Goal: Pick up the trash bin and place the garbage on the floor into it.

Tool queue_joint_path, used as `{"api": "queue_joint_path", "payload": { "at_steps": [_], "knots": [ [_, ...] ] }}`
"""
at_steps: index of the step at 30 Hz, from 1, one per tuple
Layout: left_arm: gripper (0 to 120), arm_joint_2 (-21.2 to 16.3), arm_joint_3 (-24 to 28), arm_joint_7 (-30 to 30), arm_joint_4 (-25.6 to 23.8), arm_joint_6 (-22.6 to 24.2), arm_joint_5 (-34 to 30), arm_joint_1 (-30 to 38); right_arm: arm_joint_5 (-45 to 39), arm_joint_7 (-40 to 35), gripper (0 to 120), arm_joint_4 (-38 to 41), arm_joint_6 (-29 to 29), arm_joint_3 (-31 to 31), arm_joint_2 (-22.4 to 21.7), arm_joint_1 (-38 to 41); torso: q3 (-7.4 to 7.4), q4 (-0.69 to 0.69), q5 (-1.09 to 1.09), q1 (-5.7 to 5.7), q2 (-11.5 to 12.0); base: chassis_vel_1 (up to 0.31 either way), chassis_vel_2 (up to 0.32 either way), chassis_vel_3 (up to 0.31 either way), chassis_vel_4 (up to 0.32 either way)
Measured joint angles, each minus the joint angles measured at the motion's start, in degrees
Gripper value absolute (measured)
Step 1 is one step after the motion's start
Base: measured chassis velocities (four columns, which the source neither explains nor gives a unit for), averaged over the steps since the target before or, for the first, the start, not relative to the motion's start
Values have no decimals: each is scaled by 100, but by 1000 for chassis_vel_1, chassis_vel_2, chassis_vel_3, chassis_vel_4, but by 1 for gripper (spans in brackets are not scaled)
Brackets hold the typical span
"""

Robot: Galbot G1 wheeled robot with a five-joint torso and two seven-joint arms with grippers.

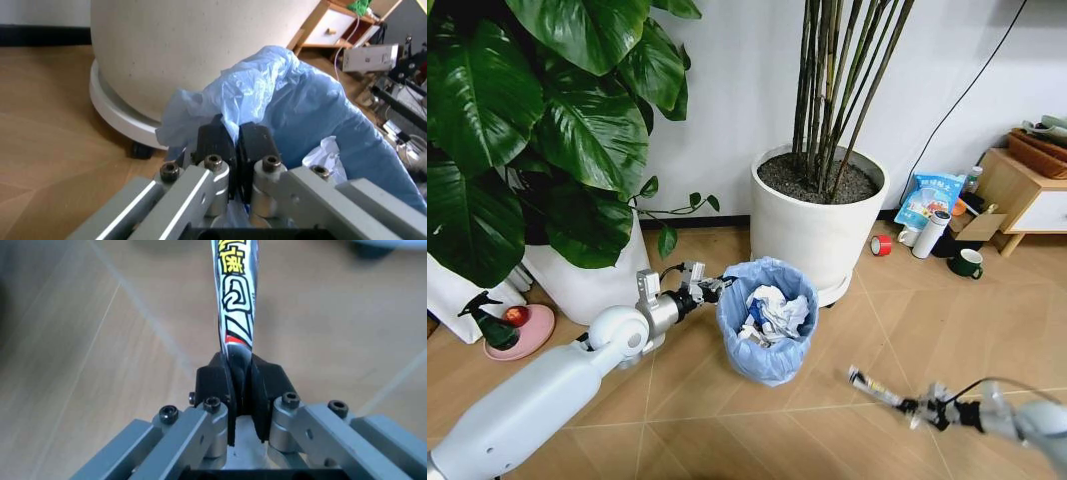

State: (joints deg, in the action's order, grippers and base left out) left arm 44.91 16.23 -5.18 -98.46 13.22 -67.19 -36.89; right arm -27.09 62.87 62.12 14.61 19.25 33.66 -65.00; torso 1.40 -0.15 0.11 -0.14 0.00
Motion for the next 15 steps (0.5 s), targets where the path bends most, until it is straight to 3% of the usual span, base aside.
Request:
{"api": "queue_joint_path", "payload": {
  "at_steps": [7,12,15],
  "knots": [
    [0,40,266,-11,34,-4,15,136,-194,137,5,1488,25,1172,-978,-310,0,2,4,0,0,0,0,0,0],
    [0,32,364,0,-20,-4,9,207,-559,120,5,2057,-76,1287,-1527,-122,0,0,5,0,0,0,0,0,0],
    [0,18,383,1,-27,-4,6,224,-683,88,5,2216,-126,1255,-1624,-38,0,1,3,0,0,0,0,0,0]
  ]
}}
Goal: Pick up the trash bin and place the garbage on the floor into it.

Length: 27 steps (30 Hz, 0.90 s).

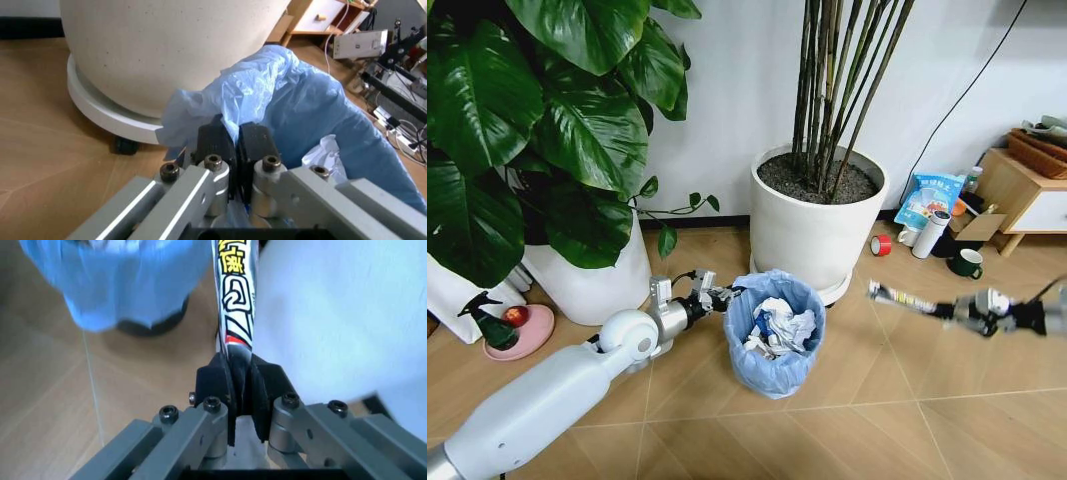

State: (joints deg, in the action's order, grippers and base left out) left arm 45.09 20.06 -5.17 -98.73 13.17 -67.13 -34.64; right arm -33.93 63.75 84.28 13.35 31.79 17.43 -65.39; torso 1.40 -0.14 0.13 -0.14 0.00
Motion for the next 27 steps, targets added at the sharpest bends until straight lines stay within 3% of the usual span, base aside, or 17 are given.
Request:
{"api": "queue_joint_path", "payload": {
  "at_steps": [5,10,15,20,27],
  "knots": [
    [0,25,172,-5,26,0,-43,179,-394,-125,5,562,-120,-366,-207,225,0,2,-2,0,0,0,0,0,0],
    [0,140,392,-11,71,-1,-149,418,-822,-328,5,768,-176,-546,-130,283,0,-4,0,0,0,0,0,0,0],
    [0,177,418,-14,19,-31,-260,449,-1319,-376,5,797,-189,-1125,321,703,0,-2,-4,0,0,0,0,0,0],
    [0,257,430,-8,56,-88,-398,444,-1700,-237,5,366,-142,-2092,1334,1440,0,1,-1,0,0,0,0,0,0],
    [0,320,504,3,85,-106,-499,505,-1766,55,5,-185,21,-2602,2231,1966,1,0,-2,0,0,0,0,0,0]
  ]
}}
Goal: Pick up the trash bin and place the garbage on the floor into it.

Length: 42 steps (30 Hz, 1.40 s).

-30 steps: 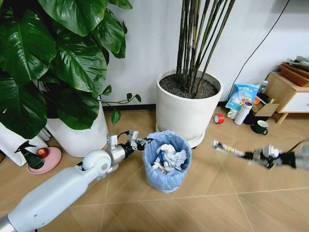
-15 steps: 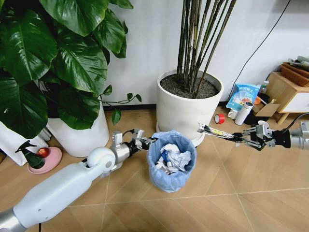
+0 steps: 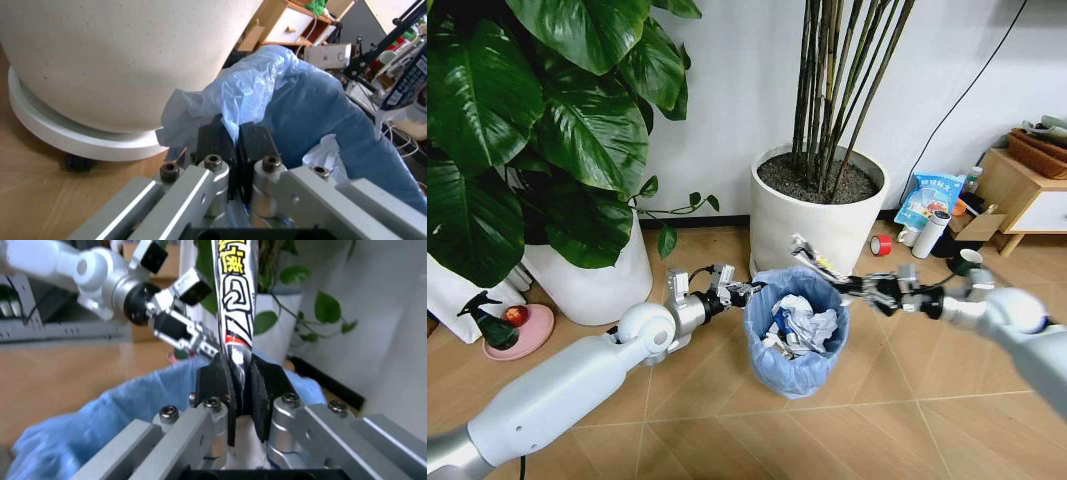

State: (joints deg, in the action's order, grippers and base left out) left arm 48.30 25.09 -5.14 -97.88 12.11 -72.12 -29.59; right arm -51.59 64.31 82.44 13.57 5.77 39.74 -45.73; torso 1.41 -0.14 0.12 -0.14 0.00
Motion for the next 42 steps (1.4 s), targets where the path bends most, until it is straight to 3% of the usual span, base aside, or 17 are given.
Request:
{"api": "queue_joint_path", "payload": {
  "at_steps": [10,17,30,35,42],
  "knots": [
    [0,-18,15,30,21,-5,-29,5,44,60,8,-216,59,-366,283,355,0,0,0,0,0,0,0,0,0],
    [0,-8,11,40,21,-5,-21,-22,91,30,38,-213,51,-582,219,436,-1,-1,0,0,0,0,0,0,0],
    [0,-48,-120,41,16,-5,-30,-68,69,-68,82,-180,11,-775,186,566,0,-1,0,0,0,0,0,0,0],
    [0,-151,-373,58,72,6,3,-242,110,-584,98,-190,9,-315,15,375,-1,0,0,0,0,0,0,0,0],
    [0,-487,-1099,23,197,5,210,-852,277,-1740,100,-28,11,794,-263,-585,-1,-1,1,1,-1,0,0,0,0]
  ]
}}
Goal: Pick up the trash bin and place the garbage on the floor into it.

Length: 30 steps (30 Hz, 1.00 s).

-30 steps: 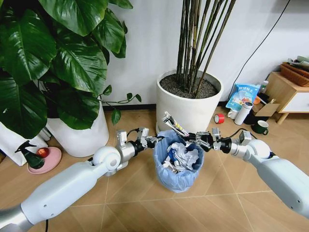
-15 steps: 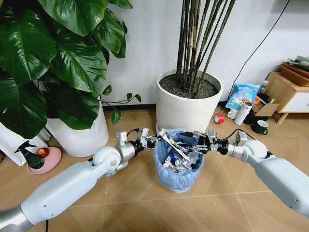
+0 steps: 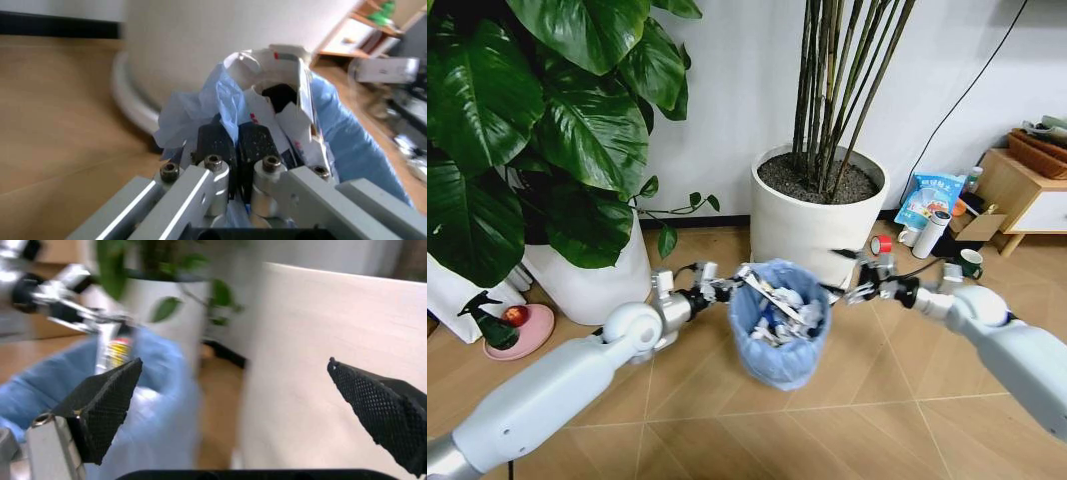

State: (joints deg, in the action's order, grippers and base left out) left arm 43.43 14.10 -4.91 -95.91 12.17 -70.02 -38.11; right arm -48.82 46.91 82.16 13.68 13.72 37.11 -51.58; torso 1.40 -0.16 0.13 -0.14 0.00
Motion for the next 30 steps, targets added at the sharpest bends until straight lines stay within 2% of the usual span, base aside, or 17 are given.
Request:
{"api": "queue_joint_path", "payload": {
  "at_steps": [1,3,4,6,9,10,11,13,14,15,17,19,23,24,30],
  "knots": [
    [0,-81,-195,-22,13,-9,59,-168,37,-277,100,38,-18,367,1,-306,0,2,-4,0,0,0,0,0,0],
    [0,-250,-683,-60,73,-42,193,-529,90,-936,100,177,-76,1079,45,-950,0,2,3,0,0,0,0,0,0],
    [0,-250,-683,-60,73,-42,193,-529,90,-936,100,177,-76,1079,45,-950,0,2,3,0,0,0,0,0,0],
    [0,-392,-1184,-66,114,-78,270,-919,214,-1439,100,294,-144,1677,140,-1514,-1,-1,-4,0,0,0,0,0,0],
    [0,-412,-1253,-66,114,-81,276,-978,230,-1518,100,310,-145,1753,156,-1595,-1,0,-4,0,0,0,0,0,0],
    [0,-514,-1649,-60,115,-88,327,-1340,298,-1865,100,404,-174,2179,238,-2042,-1,-1,-2,0,0,0,0,0,0],
    [0,-514,-1649,-60,115,-88,327,-1340,298,-1865,100,404,-174,2179,238,-2042,-1,-1,-2,0,0,0,0,0,0],
    [0,-670,-2258,-77,159,-165,541,-1976,386,-2334,100,796,-139,3426,587,-3091,-1,8,-2,1,0,0,0,0,0],
    [0,-674,-2312,-102,254,-186,583,-2020,388,-2350,100,959,-120,3827,757,-3465,-1,4,3,1,0,0,0,0,0],
    [0,-674,-2312,-102,254,-186,583,-2020,388,-2350,100,959,-120,3827,757,-3465,-1,4,3,1,0,0,0,0,0],
    [0,-712,-2561,-155,375,-238,691,-2243,410,-2322,100,1222,-113,4454,1116,-4133,-1,-6,3,1,0,0,0,0,0],
    [0,-717,-2743,-161,383,-253,726,-2368,407,-2303,100,1306,-114,4626,1254,-4316,-1,-6,-1,1,0,0,0,0,0],
    [0,-680,-3375,-156,323,-270,820,-2873,515,-2297,100,1659,-129,5174,1855,-4874,-1,-1,2,1,-1,0,0,0,0],
    [0,-680,-3375,-156,323,-270,820,-2873,515,-2297,100,1659,-129,5174,1855,-4874,-1,-1,2,1,-1,0,0,0,0],
    [0,-567,-4377,-189,163,-306,1090,-4074,814,-2291,100,2005,-51,5320,2743,-5100,-1,4,2,1,-1,0,0,0,0]
  ]
}}
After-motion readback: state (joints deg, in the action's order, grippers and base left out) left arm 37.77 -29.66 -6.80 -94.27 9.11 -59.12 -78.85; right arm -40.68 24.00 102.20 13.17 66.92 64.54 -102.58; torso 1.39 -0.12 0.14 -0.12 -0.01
